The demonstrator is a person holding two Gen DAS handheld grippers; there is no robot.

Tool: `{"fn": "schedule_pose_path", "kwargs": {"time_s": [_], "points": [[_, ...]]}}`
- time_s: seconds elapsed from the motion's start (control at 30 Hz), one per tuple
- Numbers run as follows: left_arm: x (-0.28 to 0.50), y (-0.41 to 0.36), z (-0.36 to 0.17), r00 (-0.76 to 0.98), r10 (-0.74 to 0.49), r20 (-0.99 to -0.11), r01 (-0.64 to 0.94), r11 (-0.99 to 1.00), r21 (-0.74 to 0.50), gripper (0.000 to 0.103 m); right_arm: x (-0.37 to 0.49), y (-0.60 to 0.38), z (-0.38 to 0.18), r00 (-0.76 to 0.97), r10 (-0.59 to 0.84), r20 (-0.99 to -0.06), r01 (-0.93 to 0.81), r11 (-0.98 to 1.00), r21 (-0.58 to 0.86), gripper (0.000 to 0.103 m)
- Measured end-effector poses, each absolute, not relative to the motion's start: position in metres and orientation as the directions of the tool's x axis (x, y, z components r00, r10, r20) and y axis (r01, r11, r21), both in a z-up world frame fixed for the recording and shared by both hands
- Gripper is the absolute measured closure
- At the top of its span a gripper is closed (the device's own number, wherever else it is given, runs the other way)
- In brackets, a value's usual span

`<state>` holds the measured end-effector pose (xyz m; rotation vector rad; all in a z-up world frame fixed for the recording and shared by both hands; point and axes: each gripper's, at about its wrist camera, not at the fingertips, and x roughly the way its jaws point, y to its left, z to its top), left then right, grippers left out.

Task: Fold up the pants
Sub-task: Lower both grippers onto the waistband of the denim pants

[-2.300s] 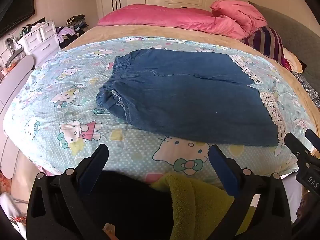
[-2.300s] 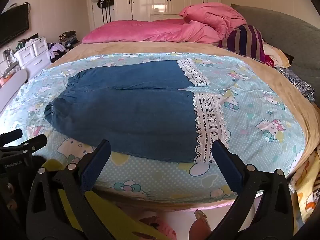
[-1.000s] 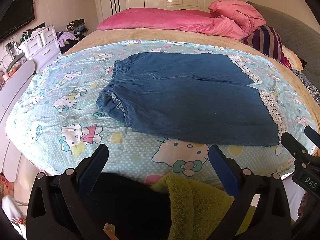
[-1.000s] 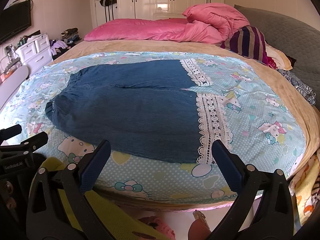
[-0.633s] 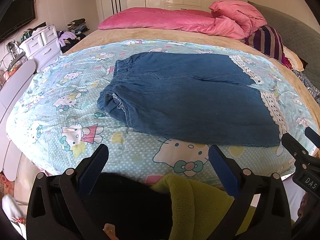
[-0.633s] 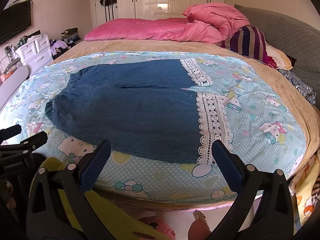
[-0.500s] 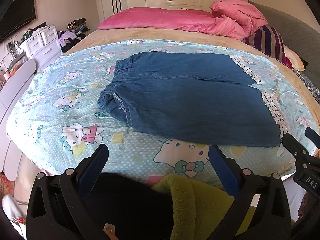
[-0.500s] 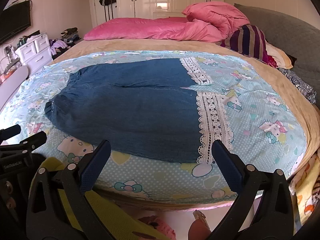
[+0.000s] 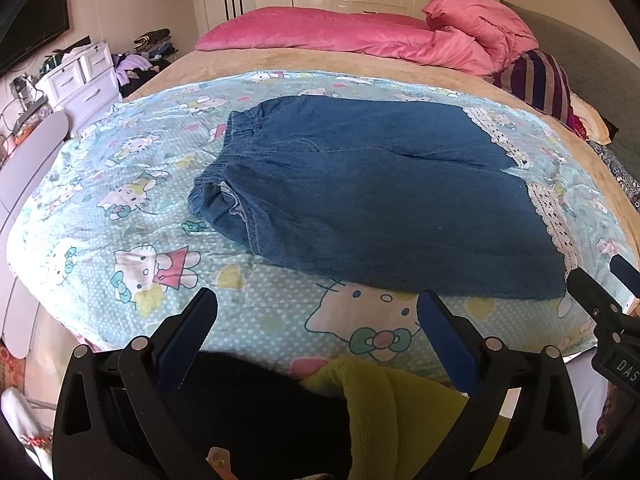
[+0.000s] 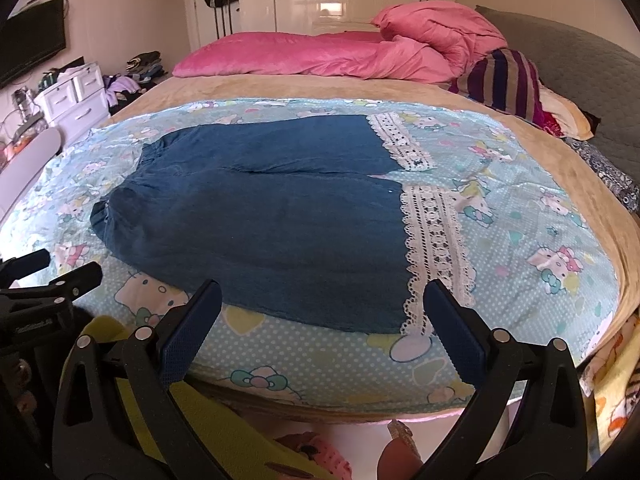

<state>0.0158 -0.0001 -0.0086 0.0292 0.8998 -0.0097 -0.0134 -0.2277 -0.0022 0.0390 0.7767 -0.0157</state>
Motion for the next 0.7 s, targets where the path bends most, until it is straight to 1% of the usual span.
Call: {"fn": "schedule_pose_path", "kwargs": {"time_s": [0.2,0.43,0.6,0.7], "points": [[0.040,0.008,-0.018,0.596,-0.001,-0.803,0.011,1.000,0.007,0.004,0.013,-0.227,-0.007,0.689,0.055,-0.723,-0.013,0.998,0.064,0.008],[0.084,0.033,-0.026,0.575,0.002,-0.818,-0.039,0.999,-0.025,0.004,0.052,-0.213,-0.008,0.664,0.169,-0.729,-0.131,0.985,0.109,0.008],[0.125,0.050,-0.027,0.563,-0.001,-0.826,-0.068,0.997,-0.047,0.004,0.098,-0.203,-0.006,0.654,0.193,-0.731,-0.175,0.979,0.102,0.008],[0.150,0.059,-0.026,0.565,0.014,-0.825,-0.082,0.996,-0.040,0.004,0.129,-0.195,-0.007,0.638,0.204,-0.742,-0.207,0.974,0.089,0.008]]}}
